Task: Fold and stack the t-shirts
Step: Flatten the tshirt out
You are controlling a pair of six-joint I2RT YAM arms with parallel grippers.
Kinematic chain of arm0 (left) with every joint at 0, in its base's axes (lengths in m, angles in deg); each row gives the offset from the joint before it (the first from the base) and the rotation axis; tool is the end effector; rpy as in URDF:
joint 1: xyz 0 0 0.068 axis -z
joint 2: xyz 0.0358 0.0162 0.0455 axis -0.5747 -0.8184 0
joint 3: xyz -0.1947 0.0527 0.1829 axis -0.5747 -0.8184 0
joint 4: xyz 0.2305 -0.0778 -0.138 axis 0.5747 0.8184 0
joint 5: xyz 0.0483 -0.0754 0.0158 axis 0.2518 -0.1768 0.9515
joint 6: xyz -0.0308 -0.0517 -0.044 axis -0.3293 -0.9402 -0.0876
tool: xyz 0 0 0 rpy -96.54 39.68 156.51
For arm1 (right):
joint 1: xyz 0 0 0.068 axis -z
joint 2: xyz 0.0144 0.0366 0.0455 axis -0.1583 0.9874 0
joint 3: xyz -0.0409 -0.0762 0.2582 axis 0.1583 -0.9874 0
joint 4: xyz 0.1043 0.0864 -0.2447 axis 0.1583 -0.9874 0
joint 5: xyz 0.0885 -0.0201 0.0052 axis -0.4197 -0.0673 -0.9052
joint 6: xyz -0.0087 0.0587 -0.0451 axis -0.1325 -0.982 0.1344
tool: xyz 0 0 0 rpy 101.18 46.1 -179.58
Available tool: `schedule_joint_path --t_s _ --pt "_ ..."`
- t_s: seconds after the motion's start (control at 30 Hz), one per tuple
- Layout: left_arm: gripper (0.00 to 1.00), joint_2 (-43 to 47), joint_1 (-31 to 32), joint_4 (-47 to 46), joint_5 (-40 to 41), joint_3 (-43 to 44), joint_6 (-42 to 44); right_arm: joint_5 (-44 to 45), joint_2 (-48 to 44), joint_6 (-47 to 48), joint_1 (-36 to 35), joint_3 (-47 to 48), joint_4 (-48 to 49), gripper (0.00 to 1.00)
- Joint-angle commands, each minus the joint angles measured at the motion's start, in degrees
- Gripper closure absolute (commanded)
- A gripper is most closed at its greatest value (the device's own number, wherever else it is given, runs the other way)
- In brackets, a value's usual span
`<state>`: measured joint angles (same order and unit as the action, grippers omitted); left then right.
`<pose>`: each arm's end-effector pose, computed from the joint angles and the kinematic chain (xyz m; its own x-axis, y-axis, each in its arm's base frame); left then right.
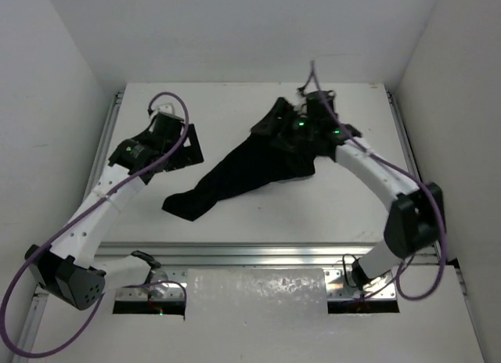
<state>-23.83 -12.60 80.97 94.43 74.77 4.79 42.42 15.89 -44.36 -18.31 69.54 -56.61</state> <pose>0.2519 -0.0801 0.3533 -0.6691 -0.1996 -0.7159 -0.2039 0.9756 -0.0814 0.3587 0.2204 0.2645 -0.8877 0.4216 -0.1851 0.0279 0.4504 0.8924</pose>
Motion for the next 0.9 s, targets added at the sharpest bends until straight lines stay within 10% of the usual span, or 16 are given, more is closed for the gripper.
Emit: schedule_joint_path --t_s 0.0,0.17,0.47,0.53,0.6,0.63,0.67,0.73,0.77,0.87 --pt "0.01 -1.37 0.46 -4.78 -11.90 -4.77 -3.88 22.55 -7.49 25.09 4.82 4.21 -25.57 0.01" --pt "0.01 -12.41 3.09 -15.04 -20.69 -3.73 -1.59 22.21 -4.07 39.33 11.93 1.65 -23.48 0.05" --pt "0.00 -48.99 3.18 -23.42 -31.17 23.05 12.28 15.89 6.92 44.54 13.97 2.36 -19.53 0.05" --pt "0.03 -55.65 2.92 -23.69 -31.60 26.59 12.65 14.91 9.20 44.54 13.89 3.85 -19.70 0.18" --pt "0.14 -59.72 2.92 -23.52 -33.01 32.01 12.65 12.82 10.18 43.84 13.97 3.51 -18.30 0.36" --pt "0.51 -63.22 2.83 -22.56 -34.32 35.88 12.74 11.15 9.31 42.97 13.89 2.03 -16.21 0.54" --pt "0.62 -64.56 2.83 -21.94 -34.33 37.66 12.91 11.13 8.86 42.44 13.97 0.97 -14.79 0.54" --pt "0.65 -67.11 2.66 -20.54 -33.81 41.17 13.53 7.47 8.60 41.65 14.41 -0.27 -12.51 0.65" --pt "0.92 -67.56 2.48 -19.92 -33.28 43.19 13.88 6.22 8.68 41.29 14.59 -0.71 -11.54 0.74" --pt "1.00 -65.11 0.47 -17.81 -30.30 48.13 12.57 8.40 9.65 39.98 15.55 0.60 -13.10 1.00"
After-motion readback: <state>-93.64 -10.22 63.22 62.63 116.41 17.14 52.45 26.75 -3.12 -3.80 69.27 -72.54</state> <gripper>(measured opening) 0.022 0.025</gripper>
